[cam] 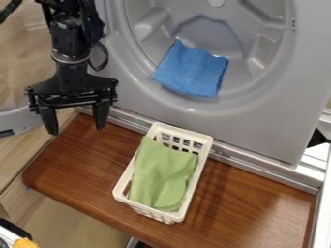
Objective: Move the white basket to the right side of table
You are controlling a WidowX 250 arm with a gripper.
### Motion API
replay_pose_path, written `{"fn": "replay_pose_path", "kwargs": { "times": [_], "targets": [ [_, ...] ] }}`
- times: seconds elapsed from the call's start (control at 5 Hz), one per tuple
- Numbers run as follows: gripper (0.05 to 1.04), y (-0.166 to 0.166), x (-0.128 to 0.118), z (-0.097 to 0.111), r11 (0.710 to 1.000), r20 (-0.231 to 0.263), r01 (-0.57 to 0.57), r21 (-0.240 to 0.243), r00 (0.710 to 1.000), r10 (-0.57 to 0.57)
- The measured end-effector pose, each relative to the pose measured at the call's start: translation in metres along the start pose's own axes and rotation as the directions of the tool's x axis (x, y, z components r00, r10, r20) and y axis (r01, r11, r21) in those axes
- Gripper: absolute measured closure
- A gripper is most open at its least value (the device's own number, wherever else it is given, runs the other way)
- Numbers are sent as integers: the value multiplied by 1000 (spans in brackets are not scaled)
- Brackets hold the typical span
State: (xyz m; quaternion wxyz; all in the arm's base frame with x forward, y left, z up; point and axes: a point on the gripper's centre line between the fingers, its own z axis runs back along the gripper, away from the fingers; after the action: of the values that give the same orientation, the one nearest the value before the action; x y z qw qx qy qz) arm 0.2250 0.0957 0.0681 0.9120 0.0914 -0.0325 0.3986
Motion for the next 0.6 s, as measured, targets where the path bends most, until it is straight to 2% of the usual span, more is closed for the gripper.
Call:
{"fn": "replay_pose_path", "kwargs": {
  "times": [0.2,0.4,0.6],
  "targets": [
    [83,-1,-2,-5,1000,-17,4,7,1000,-3],
    [83,-27,-14,-19,993,-48,119,-12,992,-120],
    [83,-48,-30,-36,970,-66,238,-40,968,-240]
  ]
}}
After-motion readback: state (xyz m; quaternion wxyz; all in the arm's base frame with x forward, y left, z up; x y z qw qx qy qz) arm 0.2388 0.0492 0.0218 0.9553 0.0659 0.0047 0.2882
